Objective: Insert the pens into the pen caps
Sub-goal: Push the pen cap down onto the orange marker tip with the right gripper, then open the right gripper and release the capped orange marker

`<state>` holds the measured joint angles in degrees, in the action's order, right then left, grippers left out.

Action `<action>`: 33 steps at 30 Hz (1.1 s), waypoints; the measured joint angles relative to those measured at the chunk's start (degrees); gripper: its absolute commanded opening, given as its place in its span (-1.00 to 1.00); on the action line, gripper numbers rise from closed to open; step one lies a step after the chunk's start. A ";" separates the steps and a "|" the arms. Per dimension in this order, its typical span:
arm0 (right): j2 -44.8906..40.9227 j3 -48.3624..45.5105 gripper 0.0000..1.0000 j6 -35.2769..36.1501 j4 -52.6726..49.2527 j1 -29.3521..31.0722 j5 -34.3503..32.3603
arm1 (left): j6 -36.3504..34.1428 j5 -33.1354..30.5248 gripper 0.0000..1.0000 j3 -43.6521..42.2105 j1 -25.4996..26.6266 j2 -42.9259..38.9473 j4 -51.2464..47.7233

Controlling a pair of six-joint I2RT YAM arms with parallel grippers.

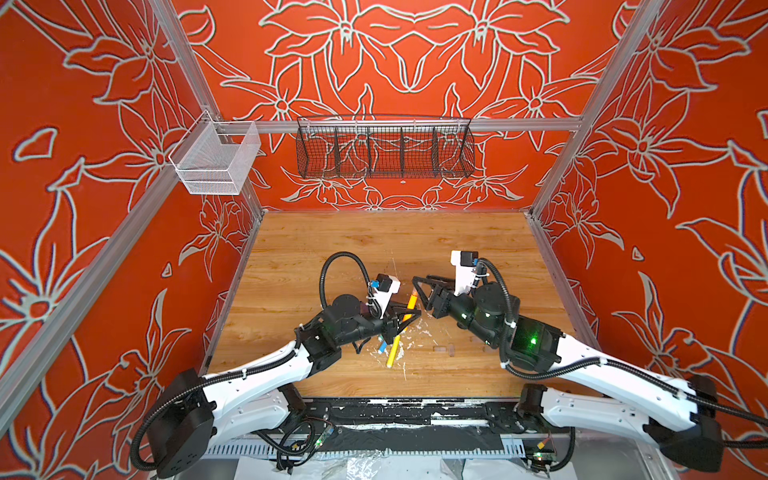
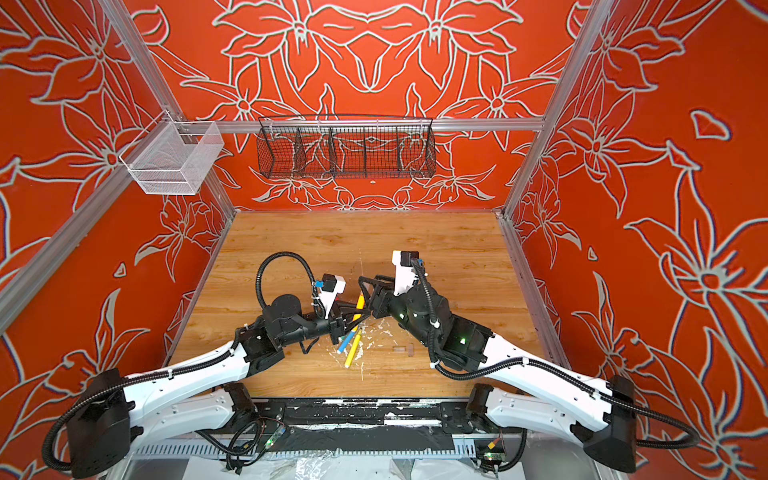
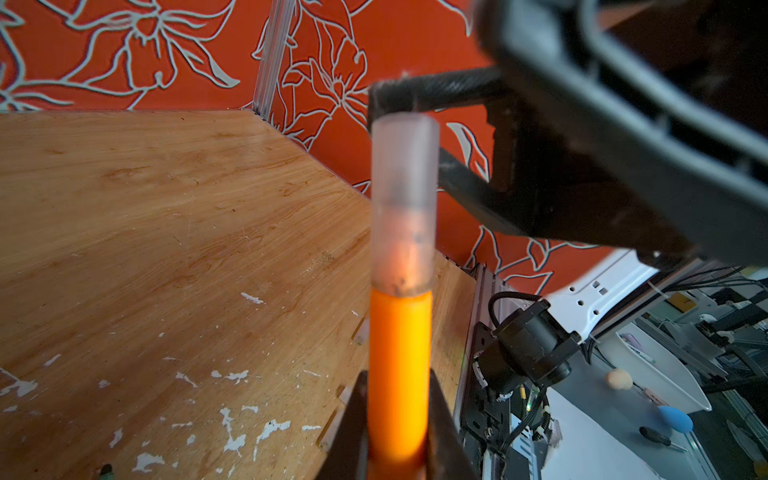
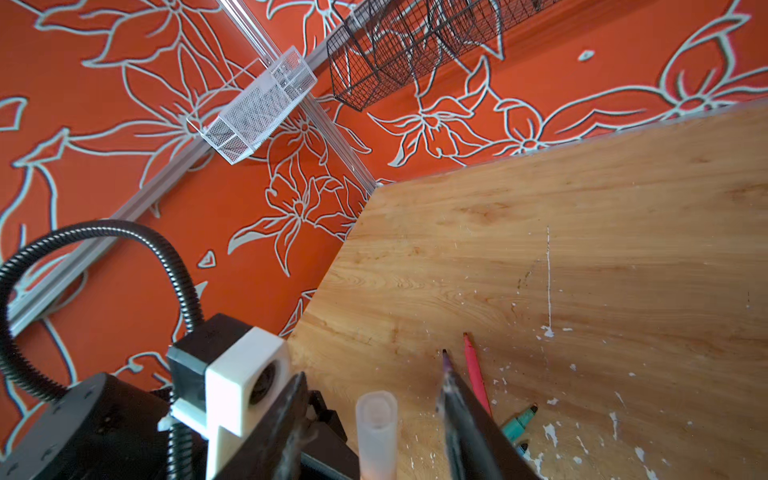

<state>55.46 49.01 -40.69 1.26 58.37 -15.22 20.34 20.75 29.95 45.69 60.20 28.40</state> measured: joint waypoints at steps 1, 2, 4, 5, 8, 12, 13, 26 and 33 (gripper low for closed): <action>0.46 0.02 -0.11 -0.07 -0.13 -0.31 0.63 | 0.00 0.00 -1.00 0.00 0.00 0.00 -0.02; 0.94 0.09 -0.16 -0.07 -0.24 -0.55 1.16 | -0.02 0.00 -1.00 0.02 0.00 0.00 -0.02; 1.92 0.35 -0.25 0.00 -0.57 -0.85 1.84 | 0.00 0.00 -1.00 0.04 0.00 0.00 -0.02; 2.51 0.74 -0.28 -0.09 -0.81 -0.94 2.36 | -0.02 0.00 -1.00 0.04 0.00 0.00 -0.02; 4.00 2.14 -0.30 -0.04 -1.03 -0.94 3.32 | -0.02 0.00 -1.00 0.04 0.00 0.00 -0.02; 4.81 3.69 -0.30 0.00 -1.05 -0.94 3.85 | -0.04 0.00 -1.00 0.04 0.00 0.00 -0.04; 5.01 3.93 -0.30 0.00 -1.01 -0.94 3.89 | -0.15 0.00 -1.00 0.07 0.00 0.00 -0.02; 7.10 3.74 -1.00 -0.85 -0.42 -1.36 3.96 | -0.15 -1.01 -1.00 0.07 0.00 -0.02 -0.74; 8.50 3.15 -1.00 -2.93 -1.38 0.83 -0.87 | -1.05 -2.97 -1.00 0.07 0.11 -0.04 -4.04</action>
<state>63.96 52.16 -43.62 -0.12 59.20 -16.10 19.29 17.78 30.02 45.80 60.16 24.36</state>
